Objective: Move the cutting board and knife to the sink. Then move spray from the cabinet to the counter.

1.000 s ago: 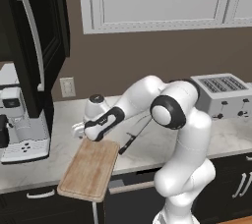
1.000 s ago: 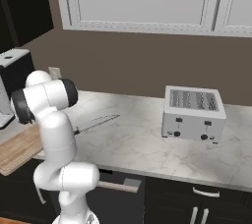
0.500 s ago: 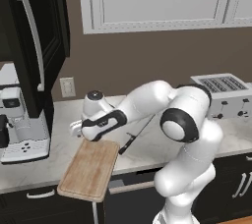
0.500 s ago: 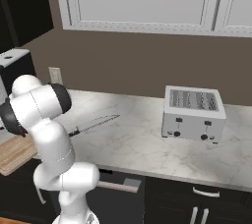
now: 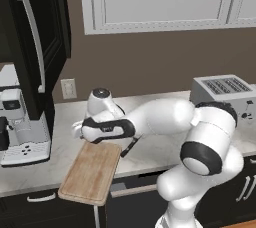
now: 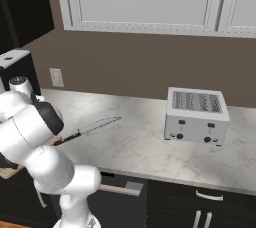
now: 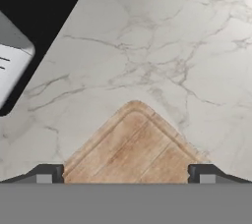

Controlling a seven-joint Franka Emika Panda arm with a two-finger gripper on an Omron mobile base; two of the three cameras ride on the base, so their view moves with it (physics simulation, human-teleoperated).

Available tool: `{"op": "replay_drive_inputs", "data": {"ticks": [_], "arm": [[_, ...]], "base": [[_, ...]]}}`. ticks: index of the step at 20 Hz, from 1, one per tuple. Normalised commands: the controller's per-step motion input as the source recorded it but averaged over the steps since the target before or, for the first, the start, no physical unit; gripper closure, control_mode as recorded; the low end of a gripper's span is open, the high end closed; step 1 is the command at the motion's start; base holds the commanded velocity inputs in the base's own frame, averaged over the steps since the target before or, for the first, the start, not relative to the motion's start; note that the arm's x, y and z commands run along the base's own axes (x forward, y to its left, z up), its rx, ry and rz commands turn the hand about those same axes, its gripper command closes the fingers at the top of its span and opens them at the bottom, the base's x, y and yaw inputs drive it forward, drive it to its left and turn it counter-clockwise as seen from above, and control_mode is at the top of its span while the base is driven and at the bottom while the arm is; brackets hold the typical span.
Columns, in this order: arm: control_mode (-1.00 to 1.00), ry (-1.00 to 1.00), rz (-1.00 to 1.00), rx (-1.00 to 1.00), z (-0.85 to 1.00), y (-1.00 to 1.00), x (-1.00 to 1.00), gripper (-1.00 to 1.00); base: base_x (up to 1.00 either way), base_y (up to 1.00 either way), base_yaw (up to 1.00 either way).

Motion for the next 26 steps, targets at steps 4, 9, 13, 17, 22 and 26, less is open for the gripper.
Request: {"op": "replay_drive_inputs", "data": {"ticks": [4, 9, 13, 17, 22, 26], "arm": [[-1.00, 0.00, 0.00, 0.01, 0.39, -0.24, -0.63, -1.00], [-1.00, -0.02, 0.09, 0.00, 0.24, -0.07, -0.72, -1.00], [-1.00, -0.05, 0.12, 0.00, 0.24, -0.07, -0.73, -1.00], [-1.00, 0.00, 0.10, 0.00, 0.31, -0.06, -0.63, -1.00], [-1.00, 0.00, 0.15, 0.00, 0.29, -0.05, -0.63, -1.00], [-1.00, -0.01, 0.21, 0.00, 0.19, -0.01, -0.67, -1.00]], "base": [[0.00, 0.00, 0.00], [0.00, 0.00, 0.00], [0.00, 0.00, 0.00], [0.00, 0.00, 0.00], [0.00, 0.00, 0.00], [0.00, 0.00, 0.00]]}}
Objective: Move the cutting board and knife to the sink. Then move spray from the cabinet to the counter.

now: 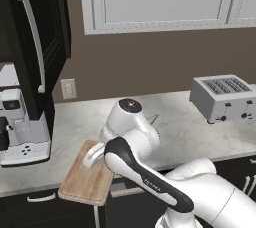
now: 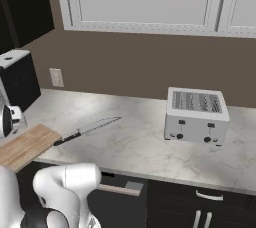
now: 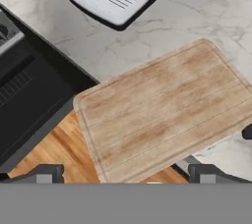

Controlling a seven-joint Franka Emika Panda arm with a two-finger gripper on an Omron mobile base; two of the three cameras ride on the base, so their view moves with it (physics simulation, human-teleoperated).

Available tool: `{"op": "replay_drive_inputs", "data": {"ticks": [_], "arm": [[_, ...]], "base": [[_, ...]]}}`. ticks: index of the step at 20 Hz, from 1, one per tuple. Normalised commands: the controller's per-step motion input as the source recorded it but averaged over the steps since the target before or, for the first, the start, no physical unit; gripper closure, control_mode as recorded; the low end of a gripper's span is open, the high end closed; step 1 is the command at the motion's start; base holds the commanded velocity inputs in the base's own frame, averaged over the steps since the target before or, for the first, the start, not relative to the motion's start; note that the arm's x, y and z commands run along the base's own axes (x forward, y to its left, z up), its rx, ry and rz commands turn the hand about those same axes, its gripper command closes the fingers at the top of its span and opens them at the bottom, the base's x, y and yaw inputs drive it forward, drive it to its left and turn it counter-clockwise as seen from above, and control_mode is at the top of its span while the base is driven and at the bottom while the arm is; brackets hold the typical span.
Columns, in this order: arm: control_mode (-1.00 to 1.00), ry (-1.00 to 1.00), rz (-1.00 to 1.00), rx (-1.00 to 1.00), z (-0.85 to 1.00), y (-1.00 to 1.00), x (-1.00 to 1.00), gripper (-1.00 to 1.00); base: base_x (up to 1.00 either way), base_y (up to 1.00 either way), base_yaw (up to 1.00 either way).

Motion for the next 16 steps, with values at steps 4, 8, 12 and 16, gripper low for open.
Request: {"op": "replay_drive_inputs", "data": {"ticks": [4, 8, 12, 16], "arm": [[-1.00, -0.08, 0.22, -0.03, 0.08, 0.01, -0.66, -1.00], [-1.00, -0.12, 0.18, -0.12, 0.00, 0.03, -0.62, -1.00], [-1.00, -0.14, 0.10, -0.18, 0.00, 0.02, -0.59, -1.00], [-1.00, -0.16, 0.03, -0.15, 0.00, 0.00, -0.54, -1.00]], "base": [[0.00, 0.00, 0.00], [0.00, 0.00, 0.00], [0.00, 0.00, 0.00], [0.00, 0.00, 0.00]]}}
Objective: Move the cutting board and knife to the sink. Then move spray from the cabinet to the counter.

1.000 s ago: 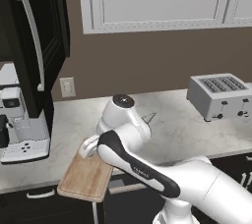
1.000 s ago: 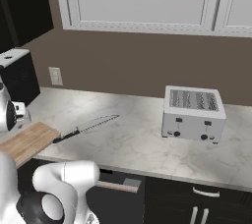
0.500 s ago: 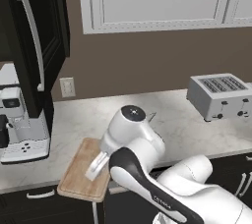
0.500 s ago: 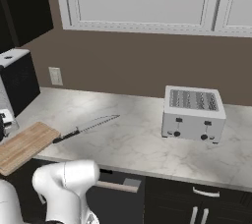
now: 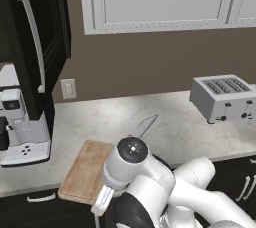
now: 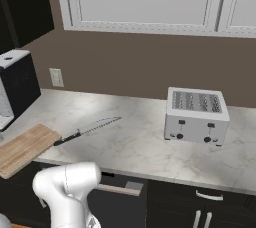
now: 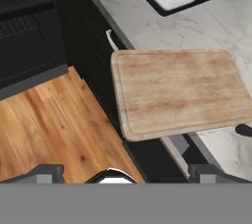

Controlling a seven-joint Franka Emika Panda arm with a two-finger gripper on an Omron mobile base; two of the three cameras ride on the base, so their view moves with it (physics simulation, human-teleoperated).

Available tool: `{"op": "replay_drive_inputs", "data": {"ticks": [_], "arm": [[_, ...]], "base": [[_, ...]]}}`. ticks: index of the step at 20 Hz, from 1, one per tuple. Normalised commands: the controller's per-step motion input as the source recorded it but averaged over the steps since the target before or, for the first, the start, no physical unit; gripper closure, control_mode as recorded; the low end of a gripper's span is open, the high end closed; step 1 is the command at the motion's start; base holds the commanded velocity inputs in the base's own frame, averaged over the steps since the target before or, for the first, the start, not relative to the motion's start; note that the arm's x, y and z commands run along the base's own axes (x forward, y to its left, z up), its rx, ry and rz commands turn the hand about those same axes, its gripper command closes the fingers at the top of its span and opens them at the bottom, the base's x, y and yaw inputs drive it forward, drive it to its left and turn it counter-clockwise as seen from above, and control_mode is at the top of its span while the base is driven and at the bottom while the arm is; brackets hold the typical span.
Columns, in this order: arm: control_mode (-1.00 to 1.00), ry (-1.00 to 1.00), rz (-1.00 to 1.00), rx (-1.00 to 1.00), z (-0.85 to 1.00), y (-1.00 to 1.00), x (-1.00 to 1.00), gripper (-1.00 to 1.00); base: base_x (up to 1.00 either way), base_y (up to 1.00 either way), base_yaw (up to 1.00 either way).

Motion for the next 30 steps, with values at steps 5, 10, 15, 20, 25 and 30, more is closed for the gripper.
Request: {"op": "replay_drive_inputs", "data": {"ticks": [5, 10, 15, 20, 25, 30], "arm": [[-1.00, -0.15, 0.02, -0.07, 0.00, 0.02, -0.50, -1.00], [-1.00, -0.15, 0.01, -0.06, 0.00, 0.13, -0.24, -1.00], [-1.00, -0.08, 0.00, -0.07, 0.00, 0.14, -0.01, -1.00], [-1.00, 0.00, 0.00, -0.07, 0.00, 0.12, 0.00, -1.00], [-1.00, 0.00, -0.02, -0.09, -0.01, 0.03, 0.00, -1.00], [-1.00, 0.00, 0.00, -0.16, -0.12, 0.05, 0.11, -1.00]], "base": [[0.00, 0.00, 0.00], [0.00, 0.00, 0.00], [0.00, 0.00, 0.00], [0.00, 0.00, 0.00], [0.00, 0.00, 0.00], [0.00, 0.00, 0.00]]}}
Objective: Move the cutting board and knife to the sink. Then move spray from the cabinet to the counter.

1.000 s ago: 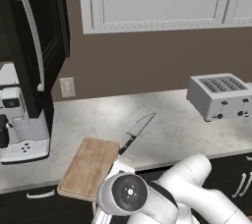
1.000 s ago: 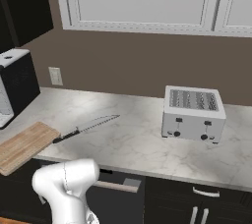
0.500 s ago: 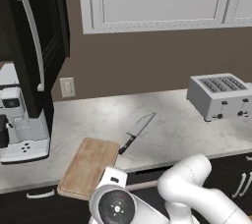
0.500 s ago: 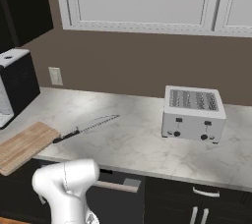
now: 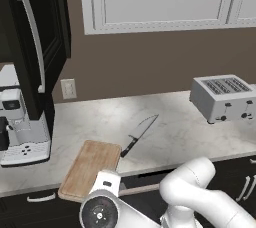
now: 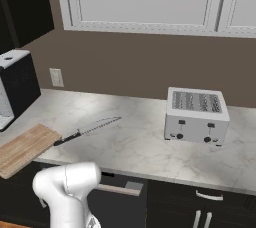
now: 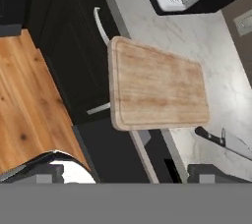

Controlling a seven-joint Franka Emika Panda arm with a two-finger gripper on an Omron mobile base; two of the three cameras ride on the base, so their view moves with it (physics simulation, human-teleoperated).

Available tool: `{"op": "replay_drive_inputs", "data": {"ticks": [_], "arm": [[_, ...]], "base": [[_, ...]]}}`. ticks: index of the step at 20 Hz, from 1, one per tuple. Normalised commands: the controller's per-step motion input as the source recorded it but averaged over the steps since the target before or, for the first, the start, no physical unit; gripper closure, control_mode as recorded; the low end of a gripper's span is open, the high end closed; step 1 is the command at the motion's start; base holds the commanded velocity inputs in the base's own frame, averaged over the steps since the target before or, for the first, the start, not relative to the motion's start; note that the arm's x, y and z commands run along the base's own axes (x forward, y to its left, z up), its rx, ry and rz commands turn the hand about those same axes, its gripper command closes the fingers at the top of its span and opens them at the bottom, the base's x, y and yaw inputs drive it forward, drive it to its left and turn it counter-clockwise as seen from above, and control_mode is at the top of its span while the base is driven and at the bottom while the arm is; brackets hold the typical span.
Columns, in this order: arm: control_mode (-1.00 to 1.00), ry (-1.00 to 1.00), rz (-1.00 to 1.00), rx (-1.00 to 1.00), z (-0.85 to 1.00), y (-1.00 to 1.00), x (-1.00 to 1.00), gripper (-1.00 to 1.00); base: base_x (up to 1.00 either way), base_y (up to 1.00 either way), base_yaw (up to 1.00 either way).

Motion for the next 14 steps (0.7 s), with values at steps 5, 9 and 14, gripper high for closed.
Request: {"op": "replay_drive_inputs", "data": {"ticks": [5, 9, 14], "arm": [[-1.00, -0.03, 0.00, -0.22, -0.21, 0.04, 0.13, -1.00], [-1.00, -0.02, 0.00, -0.20, -0.23, 0.07, 0.19, -1.00], [-1.00, -0.06, 0.00, -0.20, -0.23, 0.10, 0.11, -1.00]], "base": [[0.00, 0.00, 0.00], [0.00, 0.00, 0.00], [0.00, 0.00, 0.00]]}}
